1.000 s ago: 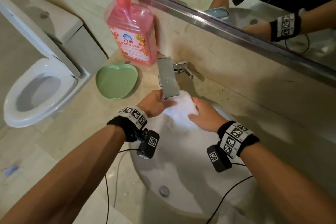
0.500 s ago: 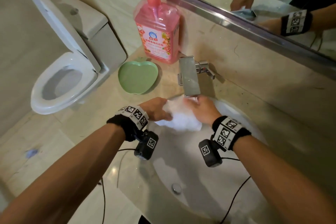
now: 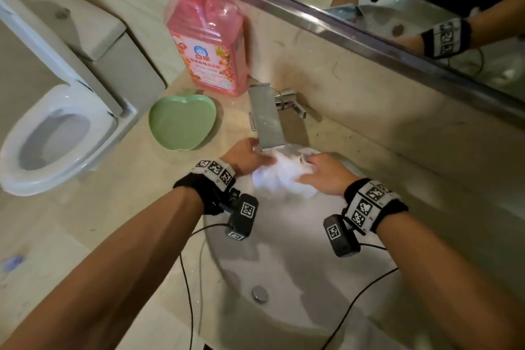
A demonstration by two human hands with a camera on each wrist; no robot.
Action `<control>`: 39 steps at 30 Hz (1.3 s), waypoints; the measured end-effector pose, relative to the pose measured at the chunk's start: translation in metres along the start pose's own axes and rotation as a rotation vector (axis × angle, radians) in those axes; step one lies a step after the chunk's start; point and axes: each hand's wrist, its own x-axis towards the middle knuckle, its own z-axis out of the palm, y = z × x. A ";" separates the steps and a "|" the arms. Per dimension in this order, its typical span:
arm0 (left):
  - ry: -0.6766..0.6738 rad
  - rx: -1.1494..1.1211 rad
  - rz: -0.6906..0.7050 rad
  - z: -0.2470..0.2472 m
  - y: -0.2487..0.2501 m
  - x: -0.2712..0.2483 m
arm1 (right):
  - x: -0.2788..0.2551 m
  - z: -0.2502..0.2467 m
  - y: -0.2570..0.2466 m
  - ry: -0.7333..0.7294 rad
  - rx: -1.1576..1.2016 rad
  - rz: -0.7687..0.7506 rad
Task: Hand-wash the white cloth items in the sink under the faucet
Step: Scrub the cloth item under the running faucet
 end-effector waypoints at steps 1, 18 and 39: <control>0.040 0.099 0.024 0.002 0.001 0.004 | 0.000 -0.001 0.004 0.023 0.025 0.018; 0.067 0.381 0.093 -0.044 -0.028 -0.033 | 0.022 0.024 -0.035 -0.035 0.456 -0.139; 0.288 0.447 0.134 0.010 0.002 -0.017 | -0.034 -0.011 -0.018 0.466 0.354 -0.074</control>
